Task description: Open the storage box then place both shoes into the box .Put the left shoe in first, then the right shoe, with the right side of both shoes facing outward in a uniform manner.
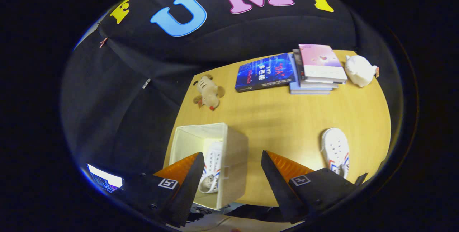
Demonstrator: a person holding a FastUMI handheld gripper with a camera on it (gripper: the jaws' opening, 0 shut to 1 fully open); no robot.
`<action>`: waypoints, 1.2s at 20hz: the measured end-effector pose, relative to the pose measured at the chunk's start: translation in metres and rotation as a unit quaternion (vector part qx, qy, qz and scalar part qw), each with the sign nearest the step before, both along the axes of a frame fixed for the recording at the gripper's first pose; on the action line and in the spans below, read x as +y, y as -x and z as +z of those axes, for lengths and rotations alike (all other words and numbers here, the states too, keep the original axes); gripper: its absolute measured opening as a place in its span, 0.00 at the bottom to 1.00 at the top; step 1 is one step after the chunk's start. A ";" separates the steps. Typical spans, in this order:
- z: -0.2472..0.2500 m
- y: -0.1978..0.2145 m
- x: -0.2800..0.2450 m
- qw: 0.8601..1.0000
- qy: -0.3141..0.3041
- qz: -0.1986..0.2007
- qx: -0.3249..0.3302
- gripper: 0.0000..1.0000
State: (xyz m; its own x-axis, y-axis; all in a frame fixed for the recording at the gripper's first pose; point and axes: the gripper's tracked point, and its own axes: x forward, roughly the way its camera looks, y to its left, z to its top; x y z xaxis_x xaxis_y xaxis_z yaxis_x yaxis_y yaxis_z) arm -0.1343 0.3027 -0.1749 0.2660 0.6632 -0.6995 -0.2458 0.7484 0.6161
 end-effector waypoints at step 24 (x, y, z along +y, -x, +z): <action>-0.247 0.020 -0.207 0.978 0.138 0.131 0.084 0.92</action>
